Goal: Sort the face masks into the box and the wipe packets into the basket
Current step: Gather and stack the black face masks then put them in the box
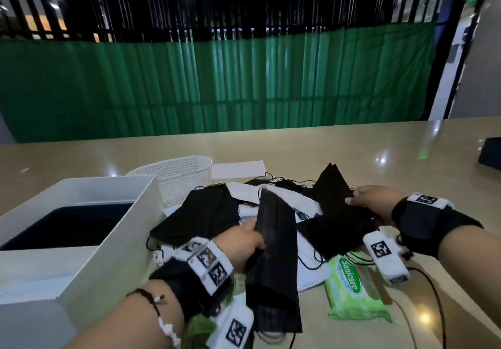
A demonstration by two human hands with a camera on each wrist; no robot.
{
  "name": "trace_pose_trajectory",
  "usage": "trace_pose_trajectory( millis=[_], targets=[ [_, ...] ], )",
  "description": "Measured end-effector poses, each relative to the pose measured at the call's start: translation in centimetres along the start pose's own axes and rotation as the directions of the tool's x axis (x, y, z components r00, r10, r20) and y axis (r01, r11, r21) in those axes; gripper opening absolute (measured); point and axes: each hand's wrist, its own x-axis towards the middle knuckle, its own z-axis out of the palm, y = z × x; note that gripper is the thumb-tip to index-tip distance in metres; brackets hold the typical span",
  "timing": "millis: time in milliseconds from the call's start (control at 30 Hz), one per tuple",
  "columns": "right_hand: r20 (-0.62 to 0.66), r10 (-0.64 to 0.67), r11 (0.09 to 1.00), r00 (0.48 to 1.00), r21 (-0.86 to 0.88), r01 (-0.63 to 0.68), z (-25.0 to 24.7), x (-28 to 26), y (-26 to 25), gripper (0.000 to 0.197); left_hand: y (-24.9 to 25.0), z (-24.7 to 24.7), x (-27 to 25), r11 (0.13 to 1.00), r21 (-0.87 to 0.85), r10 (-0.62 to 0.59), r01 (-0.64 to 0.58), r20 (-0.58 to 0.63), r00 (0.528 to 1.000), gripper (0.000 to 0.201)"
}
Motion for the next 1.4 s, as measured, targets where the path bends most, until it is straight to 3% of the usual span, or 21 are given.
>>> trace_pose_trajectory(
  millis=[67,100,133,167,300,467,600,733,867,1033,1233,1300,1400],
  targets=[
    [-0.019,-0.013,0.997,1.000,0.081,0.014,-0.2,-0.4,0.1,0.028,-1.6,0.2,0.2,0.971,0.226,-0.062,0.072,-0.049,0.997,0.044],
    [-0.021,-0.023,0.994,1.000,0.105,0.025,-0.2,-0.5,0.2,0.028,-2.1,0.2,0.3,0.928,0.357,-0.079,0.108,-0.095,0.992,0.041],
    [-0.015,-0.031,0.994,0.999,0.103,0.033,0.0,-0.7,0.2,0.029,-2.3,0.0,0.2,0.879,0.460,-0.067,0.125,-0.141,0.988,0.025],
    [-0.009,-0.043,0.994,0.999,0.102,0.044,0.2,-0.9,0.2,0.029,-2.4,-0.2,-0.1,0.840,0.524,-0.058,0.142,-0.173,0.983,0.018],
    [0.016,-0.082,0.994,0.997,0.076,0.081,1.3,-1.6,-0.1,0.032,-2.3,-0.8,-0.4,0.784,0.604,-0.019,0.146,-0.211,0.977,0.032],
    [0.046,-0.134,0.991,0.990,0.016,0.133,1.6,-2.3,-0.3,0.031,-2.5,-1.4,0.5,0.841,0.509,-0.084,0.183,-0.211,0.974,0.028],
    [0.104,-0.128,0.989,0.986,0.091,0.119,1.3,-2.7,-0.2,0.022,-2.4,-1.7,1.2,0.879,0.430,-0.086,0.207,-0.286,0.955,0.024],
    [0.175,-0.143,0.972,0.974,0.212,0.104,1.2,-3.3,-0.5,0.022,-1.8,-1.7,1.2,0.827,0.504,-0.101,0.249,-0.303,0.948,0.056],
    [0.236,-0.210,0.925,0.949,0.361,0.115,1.4,-3.6,-1.3,0.025,-1.6,-1.2,1.6,0.857,0.476,-0.065,0.199,-0.283,0.957,0.032],
    [0.349,-0.256,0.899,0.901,0.428,0.090,3.2,-4.9,-2.1,0.020,-2.3,-0.8,2.2,0.922,0.344,-0.076,0.179,-0.292,0.953,0.033],
    [0.461,-0.362,0.841,0.810,0.536,0.071,6.0,-5.7,-2.2,0.020,-2.5,-0.8,2.2,0.969,0.187,-0.128,0.161,-0.181,0.975,0.021],
    [0.477,-0.358,0.835,0.803,0.549,0.045,6.7,-5.5,-1.9,0.022,-2.4,-1.4,2.3,0.985,0.068,-0.149,0.160,-0.143,0.979,0.017],
    [0.503,-0.262,0.900,0.823,0.436,0.020,8.2,-5.1,-1.3,0.023,-3.8,-2.9,4.2,0.984,0.020,-0.170,0.175,-0.149,0.974,0.020]
  ],
)
